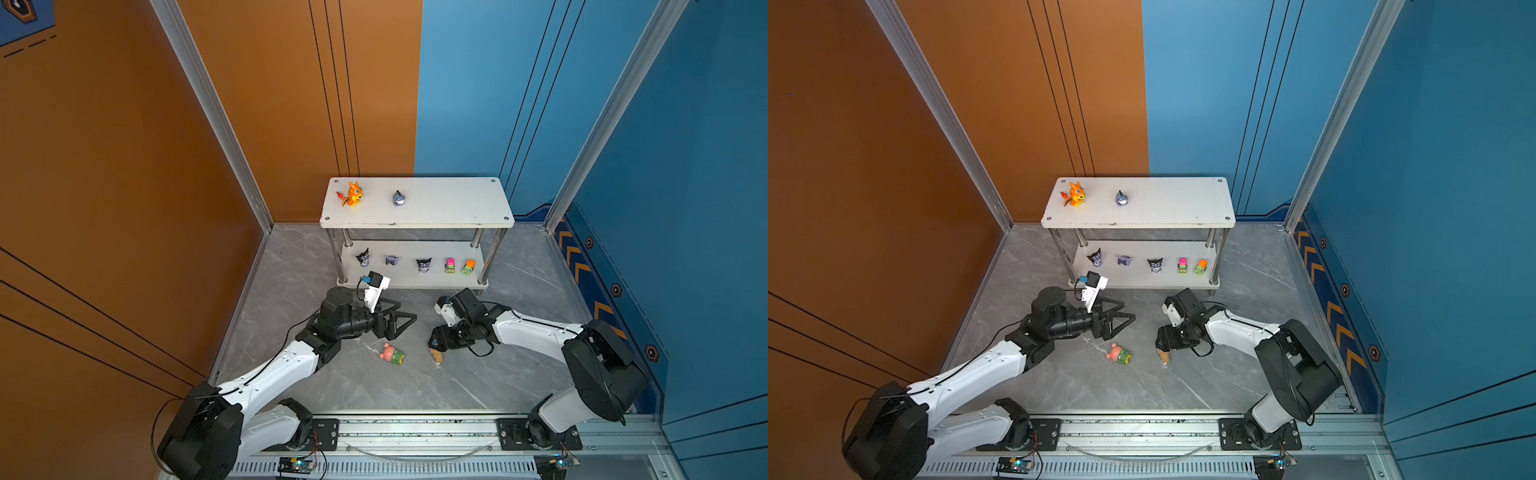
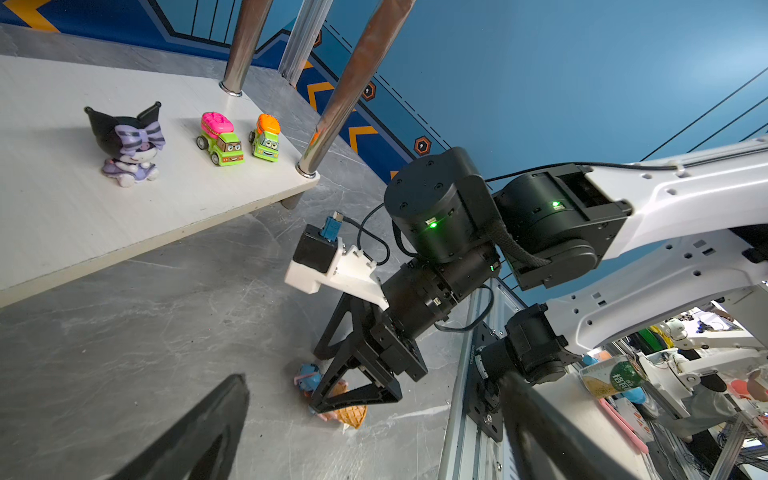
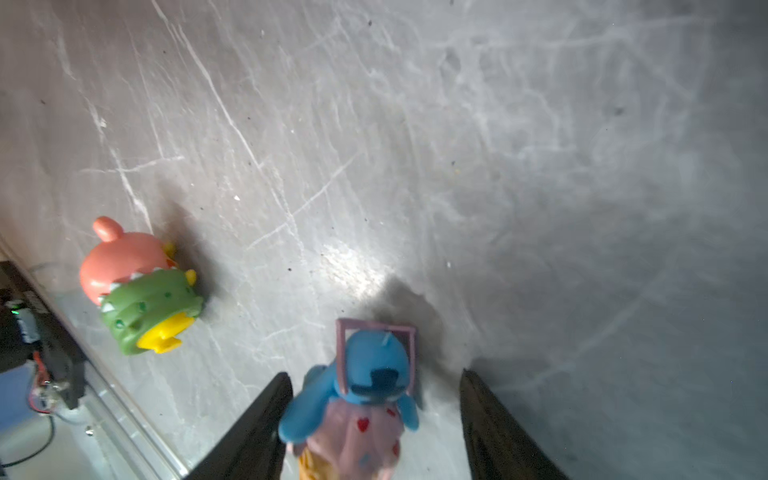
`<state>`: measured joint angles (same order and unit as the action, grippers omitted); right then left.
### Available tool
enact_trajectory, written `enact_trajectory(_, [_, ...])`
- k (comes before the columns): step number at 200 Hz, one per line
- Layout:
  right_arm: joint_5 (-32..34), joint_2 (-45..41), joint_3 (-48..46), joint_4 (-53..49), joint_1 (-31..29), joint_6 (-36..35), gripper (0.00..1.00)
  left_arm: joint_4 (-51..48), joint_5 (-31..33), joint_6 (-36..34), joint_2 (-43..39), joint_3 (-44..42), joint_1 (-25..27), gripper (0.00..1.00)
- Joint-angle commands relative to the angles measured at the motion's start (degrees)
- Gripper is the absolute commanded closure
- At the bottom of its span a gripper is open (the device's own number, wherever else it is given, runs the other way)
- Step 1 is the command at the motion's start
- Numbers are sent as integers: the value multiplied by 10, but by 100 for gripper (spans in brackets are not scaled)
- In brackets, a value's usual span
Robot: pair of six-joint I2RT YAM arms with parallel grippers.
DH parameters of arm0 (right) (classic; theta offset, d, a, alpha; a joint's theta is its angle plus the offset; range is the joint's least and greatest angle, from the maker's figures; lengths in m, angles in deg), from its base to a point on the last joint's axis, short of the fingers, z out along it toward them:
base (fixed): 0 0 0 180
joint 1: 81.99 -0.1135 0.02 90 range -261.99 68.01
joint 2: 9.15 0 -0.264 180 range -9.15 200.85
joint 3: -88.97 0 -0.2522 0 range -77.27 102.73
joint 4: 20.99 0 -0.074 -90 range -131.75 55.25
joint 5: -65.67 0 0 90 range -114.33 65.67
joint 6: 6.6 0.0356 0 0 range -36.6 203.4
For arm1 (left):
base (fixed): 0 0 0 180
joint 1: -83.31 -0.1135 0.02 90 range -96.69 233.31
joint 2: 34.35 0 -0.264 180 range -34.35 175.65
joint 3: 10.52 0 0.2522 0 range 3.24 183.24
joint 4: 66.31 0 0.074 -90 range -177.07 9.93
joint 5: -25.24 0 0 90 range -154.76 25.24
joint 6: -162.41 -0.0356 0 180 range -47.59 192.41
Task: Place and organize the plastic toys onto the shelf
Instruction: 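Lower the Stitch figure with the right gripper while the left gripper draws back, then reach the left gripper down to the Stitch figure on the floor and grasp it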
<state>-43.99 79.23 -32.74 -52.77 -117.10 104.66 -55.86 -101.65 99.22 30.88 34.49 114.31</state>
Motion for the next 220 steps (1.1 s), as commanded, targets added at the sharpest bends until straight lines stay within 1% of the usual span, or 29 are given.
enact_trajectory(1, [87, -26, 12, -75, -8, -12, 29, -5, 0, -12, 6, 8, -7, 4])
enact_trajectory(15, [131, -44, 29, -107, -21, -14, 29, -5, 1, -12, 4, 8, -6, 4])
enact_trajectory(40, [266, -74, 75, -204, -40, -9, 30, -4, 5, -12, -1, 3, -8, 4])
enact_trajectory(52, [303, -86, 89, -248, -39, -8, 30, -5, 4, -12, -2, 3, -8, 4])
enact_trajectory(61, [309, -101, 91, -264, -36, -9, 30, -4, 4, -12, -3, 3, -8, 4])
enact_trajectory(84, [282, -135, 98, -281, -36, 6, 32, -4, 10, -13, -4, 1, -8, 4])
enact_trajectory(95, [292, -139, 109, -292, -46, 28, 33, -8, 21, -14, -6, 0, -9, 5])
enact_trajectory(101, [304, -135, 118, -299, -70, 47, 33, -17, 33, -16, -8, 2, -10, 5])
enact_trajectory(109, [317, -121, 136, -314, -86, 74, 33, -40, 57, -20, -13, 6, -12, 5])
enact_trajectory(122, [345, -82, 176, -346, -117, 116, 33, -102, 115, -32, -21, 17, -18, 5])
enact_trajectory(140, [383, -16, 238, -397, -158, 161, 33, -141, 161, -42, -35, 19, -27, 5])
enact_trajectory(150, [379, 7, 252, -399, -170, 182, 34, -149, 171, -42, -44, 16, -32, 5])
enact_trajectory(160, [350, 12, 241, -372, -173, 199, 35, -151, 169, -43, -51, 14, -33, 5])
enact_trajectory(174, [316, -3, 207, -320, -166, 220, 38, -152, 153, -53, -55, 17, -29, 5])
enact_trajectory(185, [310, -25, 182, -298, -147, 231, 39, -169, 153, -66, -51, 28, -13, 6])
enact_trajectory(202, [310, -75, 146, -284, -97, 234, 39, -237, 196, -104, -34, 63, 29, 7])
enact_trajectory(214, [312, -118, 118, -280, -55, 224, 40, -300, 235, -139, -10, 104, 71, 9])
enact_trajectory(220, [310, -139, 103, -279, -15, 216, 40, -337, 251, -155, 6, 124, 88, 11])
